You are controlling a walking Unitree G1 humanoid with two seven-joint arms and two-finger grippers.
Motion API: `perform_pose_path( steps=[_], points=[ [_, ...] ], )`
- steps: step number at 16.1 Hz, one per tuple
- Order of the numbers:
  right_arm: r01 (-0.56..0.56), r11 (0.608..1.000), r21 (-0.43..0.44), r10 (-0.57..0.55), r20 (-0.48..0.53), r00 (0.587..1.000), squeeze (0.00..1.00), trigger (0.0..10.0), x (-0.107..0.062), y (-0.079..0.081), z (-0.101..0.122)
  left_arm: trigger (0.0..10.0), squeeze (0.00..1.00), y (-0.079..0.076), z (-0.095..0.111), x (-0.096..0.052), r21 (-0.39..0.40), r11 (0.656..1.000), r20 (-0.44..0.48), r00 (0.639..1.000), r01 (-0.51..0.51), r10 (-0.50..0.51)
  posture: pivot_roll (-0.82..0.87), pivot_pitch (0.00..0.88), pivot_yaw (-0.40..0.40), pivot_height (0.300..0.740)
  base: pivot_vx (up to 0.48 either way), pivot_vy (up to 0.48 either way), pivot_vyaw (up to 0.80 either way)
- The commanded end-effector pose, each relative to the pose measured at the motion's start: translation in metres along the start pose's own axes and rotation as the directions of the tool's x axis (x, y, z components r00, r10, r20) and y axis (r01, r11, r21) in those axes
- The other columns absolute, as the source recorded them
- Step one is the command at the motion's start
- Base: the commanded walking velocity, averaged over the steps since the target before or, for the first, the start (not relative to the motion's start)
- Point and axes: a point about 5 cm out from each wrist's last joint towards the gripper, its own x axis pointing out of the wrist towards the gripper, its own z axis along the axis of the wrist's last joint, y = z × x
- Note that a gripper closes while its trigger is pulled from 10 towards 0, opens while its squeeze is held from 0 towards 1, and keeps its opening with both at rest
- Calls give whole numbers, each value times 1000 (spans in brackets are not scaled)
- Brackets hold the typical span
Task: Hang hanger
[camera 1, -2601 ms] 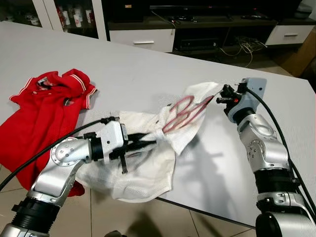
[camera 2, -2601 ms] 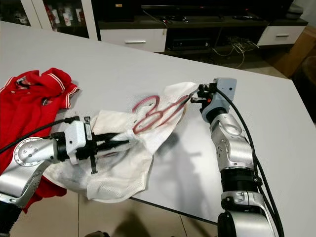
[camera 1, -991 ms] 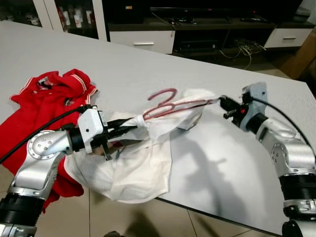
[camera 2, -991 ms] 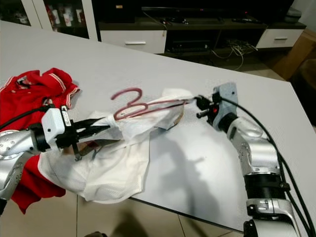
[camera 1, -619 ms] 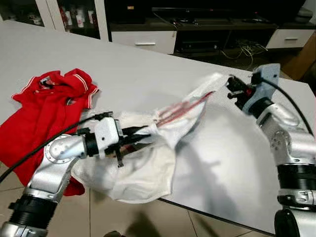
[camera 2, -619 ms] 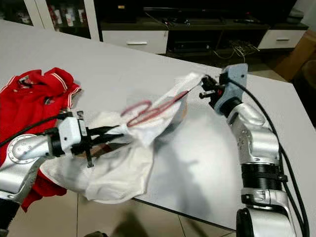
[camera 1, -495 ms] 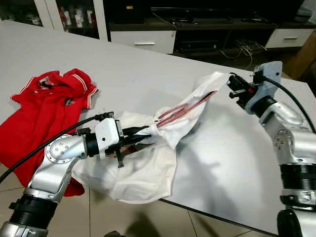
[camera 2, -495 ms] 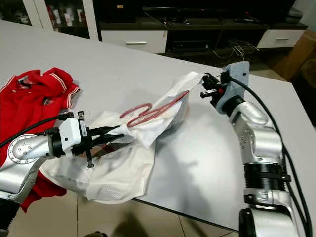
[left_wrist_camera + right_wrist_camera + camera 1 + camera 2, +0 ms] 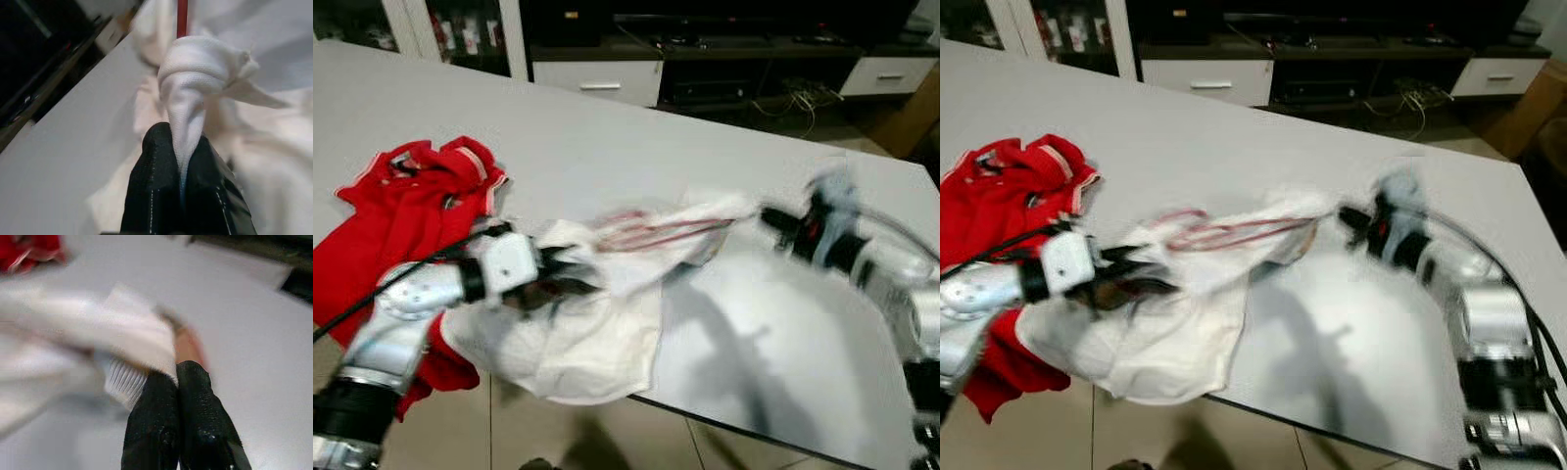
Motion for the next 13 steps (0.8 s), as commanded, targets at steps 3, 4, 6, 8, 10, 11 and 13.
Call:
perform_pose_path(
  steps=[3, 4, 6, 8, 10, 11, 13],
  points=[
    [-279, 952, -129, 275, -46, 960, 0, 0, -1, 30, 2, 0, 0, 19, 20, 6, 110, 993, 80, 996, -42, 33, 66, 76, -77, 740, 0, 0, 0],
    [-308, 938, -155, 298, -85, 951, 0, 0, -6, 29, -3, 0, 0, 26, 22, 3, 118, 992, 92, 995, -52, 41, 65, 74, -75, 740, 0, 0, 0],
    [-320, 933, -163, 306, -108, 946, 0, 0, -8, 28, -10, 0, 0, 32, 28, 1, 69, 997, 156, 987, -38, 27, 66, 72, -73, 740, 0, 0, 0],
    [-306, 941, -141, 304, -33, 952, 0, 0, 0, 35, -6, 0, 0, 26, 26, 4, 12, 1000, 176, 984, 10, -11, 66, 72, -71, 740, 0, 0, 0],
    [-331, 940, -84, 338, 95, 936, 0, 0, 8, 49, 8, 0, 0, 22, 20, 6, 22, 999, 154, 988, 27, -31, 65, 80, -70, 740, 0, 0, 0],
    [-328, 942, -65, 334, 116, 935, 0, 0, 9, 51, 10, 0, 0, 21, 20, 6, 29, 999, 148, 988, 36, -40, 66, 86, -73, 740, 0, 0, 0],
    [-248, 968, -18, 249, 130, 960, 0, 0, 7, 39, 10, 0, 0, 19, 18, 2, 57, 996, 113, 991, 66, -72, 65, 102, -80, 740, 0, 0, 0]
  ],
)
